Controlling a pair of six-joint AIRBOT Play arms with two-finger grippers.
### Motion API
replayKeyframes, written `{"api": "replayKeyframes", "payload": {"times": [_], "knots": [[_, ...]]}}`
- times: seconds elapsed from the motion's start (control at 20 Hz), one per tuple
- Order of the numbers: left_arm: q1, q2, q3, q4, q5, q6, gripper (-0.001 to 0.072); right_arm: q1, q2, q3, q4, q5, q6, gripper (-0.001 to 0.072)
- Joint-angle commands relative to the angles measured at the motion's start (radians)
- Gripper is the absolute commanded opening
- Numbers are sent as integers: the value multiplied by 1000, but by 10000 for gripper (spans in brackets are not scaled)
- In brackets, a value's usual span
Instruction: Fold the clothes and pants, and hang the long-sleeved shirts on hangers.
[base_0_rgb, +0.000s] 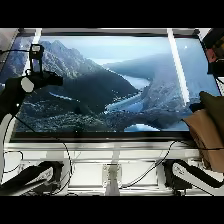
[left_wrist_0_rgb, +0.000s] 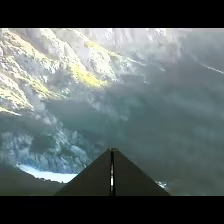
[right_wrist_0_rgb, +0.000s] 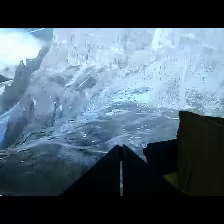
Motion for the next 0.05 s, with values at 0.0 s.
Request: {"api": "replayKeyframes", "payload": {"times": [0.0], "knots": [[1,-1,0,0,0,0,25,1,0,0,-2,2,0,28]]}}
